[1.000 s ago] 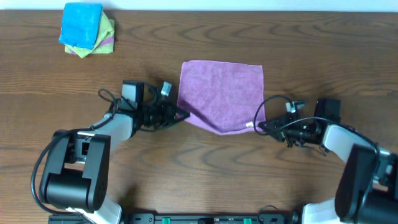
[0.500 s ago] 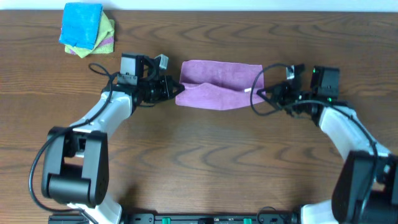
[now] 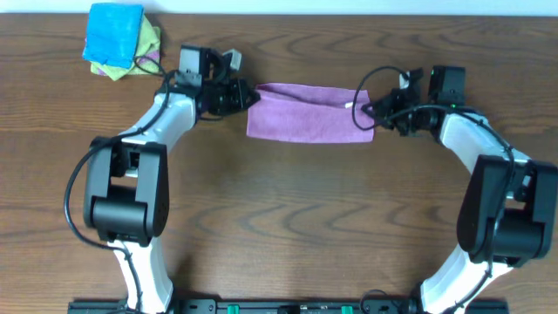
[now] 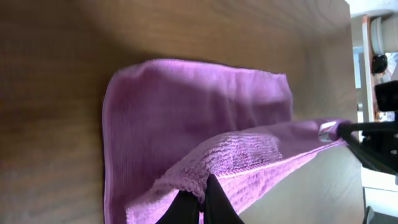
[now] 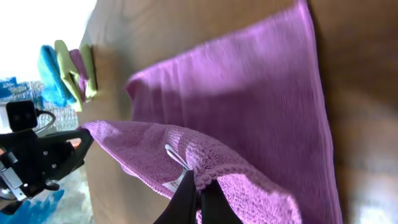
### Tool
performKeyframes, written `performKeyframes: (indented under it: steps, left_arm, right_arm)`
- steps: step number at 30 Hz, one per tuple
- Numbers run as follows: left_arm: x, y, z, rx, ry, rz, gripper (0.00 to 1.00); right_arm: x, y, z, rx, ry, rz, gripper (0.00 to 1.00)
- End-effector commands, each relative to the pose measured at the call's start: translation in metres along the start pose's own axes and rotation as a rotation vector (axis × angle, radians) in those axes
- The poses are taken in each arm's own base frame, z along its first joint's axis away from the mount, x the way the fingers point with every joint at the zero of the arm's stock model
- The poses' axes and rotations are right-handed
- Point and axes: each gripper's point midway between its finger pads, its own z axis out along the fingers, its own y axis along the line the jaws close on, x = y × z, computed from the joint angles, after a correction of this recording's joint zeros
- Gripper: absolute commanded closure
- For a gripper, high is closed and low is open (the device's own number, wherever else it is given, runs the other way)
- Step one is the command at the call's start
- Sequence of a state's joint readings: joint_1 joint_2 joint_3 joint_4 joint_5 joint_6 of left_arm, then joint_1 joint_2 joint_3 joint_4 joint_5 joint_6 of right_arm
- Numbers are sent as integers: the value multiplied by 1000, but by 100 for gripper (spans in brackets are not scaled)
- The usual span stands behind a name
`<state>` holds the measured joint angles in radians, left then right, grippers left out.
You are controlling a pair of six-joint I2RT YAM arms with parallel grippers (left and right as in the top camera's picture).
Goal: Fold the cloth
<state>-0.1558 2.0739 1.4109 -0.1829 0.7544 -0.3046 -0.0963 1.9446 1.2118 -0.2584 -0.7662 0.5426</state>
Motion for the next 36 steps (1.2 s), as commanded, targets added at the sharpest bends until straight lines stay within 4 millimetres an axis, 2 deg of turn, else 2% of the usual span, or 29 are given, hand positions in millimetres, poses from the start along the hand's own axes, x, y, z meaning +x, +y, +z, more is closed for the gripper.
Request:
performKeyframes:
  steps: [1,5,8,13,19,29,34,36]
  left_arm:
    - [-23,-3,2,-14,-22,63,95]
    - [-37,-1,7,-30,-26,92,94]
    - [-36,3,10,-44,-11,82,94]
    - [-6,16,8,-95,103,86,94]
    - [20,35,2,-193,200,63,94]
    - [32,50,-4,-280,243,35,94]
    - [30,49,-4,-277,237,48,94]
    - [25,48,-3,-272,221,60,94]
  right_arm:
    - [-19,7,7,1,-16,4,99]
    - [-33,10,12,-1,-24,-4,98]
    - [-35,7,13,10,-26,0,98]
    - [-12,-10,15,99,45,22,99]
    - [16,-33,17,258,118,14,98]
    - [27,-54,10,390,135,53,98]
    - [23,-52,12,379,121,42,99]
    - [19,-43,15,329,114,28,98]
